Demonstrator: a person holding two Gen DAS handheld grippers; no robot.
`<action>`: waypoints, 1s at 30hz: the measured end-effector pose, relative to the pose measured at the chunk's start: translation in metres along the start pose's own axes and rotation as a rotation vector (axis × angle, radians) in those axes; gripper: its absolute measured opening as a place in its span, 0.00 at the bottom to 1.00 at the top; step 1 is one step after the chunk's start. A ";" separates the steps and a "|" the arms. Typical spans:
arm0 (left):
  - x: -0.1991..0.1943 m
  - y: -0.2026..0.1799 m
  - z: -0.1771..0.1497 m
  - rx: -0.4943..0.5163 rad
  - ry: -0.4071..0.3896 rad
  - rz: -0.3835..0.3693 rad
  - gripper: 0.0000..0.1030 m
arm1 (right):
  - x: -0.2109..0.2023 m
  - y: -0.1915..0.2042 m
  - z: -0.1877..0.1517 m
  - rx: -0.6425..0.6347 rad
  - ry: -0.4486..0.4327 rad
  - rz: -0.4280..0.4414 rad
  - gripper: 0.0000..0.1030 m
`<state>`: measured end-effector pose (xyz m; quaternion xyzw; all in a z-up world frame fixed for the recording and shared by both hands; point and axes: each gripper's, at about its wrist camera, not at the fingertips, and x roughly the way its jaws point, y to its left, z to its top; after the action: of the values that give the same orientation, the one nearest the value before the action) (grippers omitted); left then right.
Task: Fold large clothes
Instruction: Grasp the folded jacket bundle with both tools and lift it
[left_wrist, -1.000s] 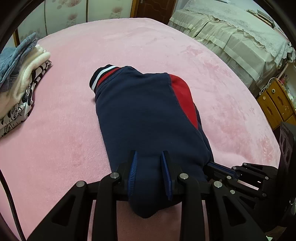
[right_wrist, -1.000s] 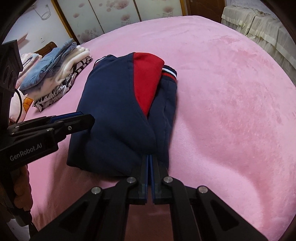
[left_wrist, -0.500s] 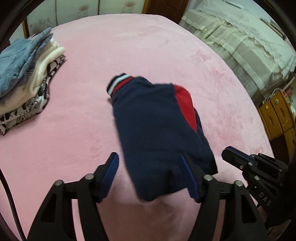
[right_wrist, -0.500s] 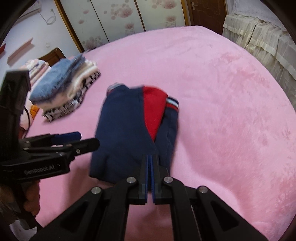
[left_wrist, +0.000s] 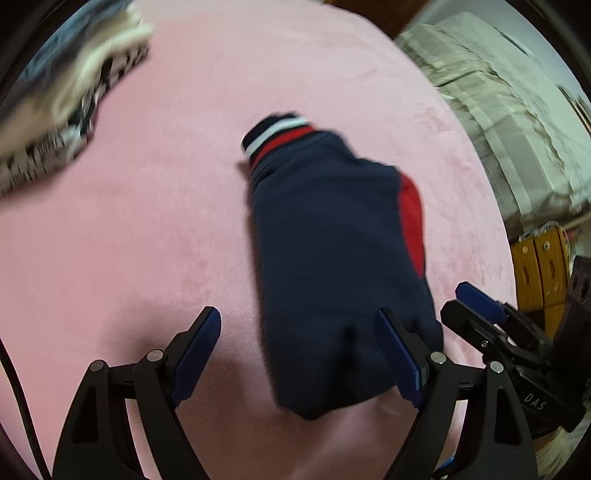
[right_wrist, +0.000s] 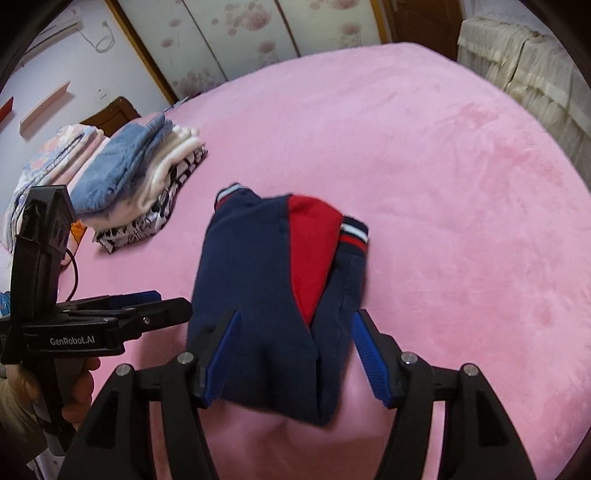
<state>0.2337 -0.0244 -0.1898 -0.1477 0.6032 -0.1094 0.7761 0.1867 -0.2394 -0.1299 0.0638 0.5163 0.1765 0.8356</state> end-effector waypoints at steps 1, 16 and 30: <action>0.006 0.004 0.001 -0.023 0.014 -0.004 0.81 | 0.005 -0.003 0.001 0.009 0.008 0.008 0.60; 0.046 0.028 0.002 -0.139 0.080 -0.078 0.88 | 0.053 -0.027 0.000 0.095 0.088 0.130 0.68; 0.068 0.047 0.000 -0.188 0.072 -0.175 0.95 | 0.094 -0.048 -0.001 0.275 0.122 0.438 0.57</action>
<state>0.2501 -0.0042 -0.2679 -0.2677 0.6231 -0.1249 0.7242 0.2351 -0.2505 -0.2227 0.2759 0.5588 0.2848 0.7284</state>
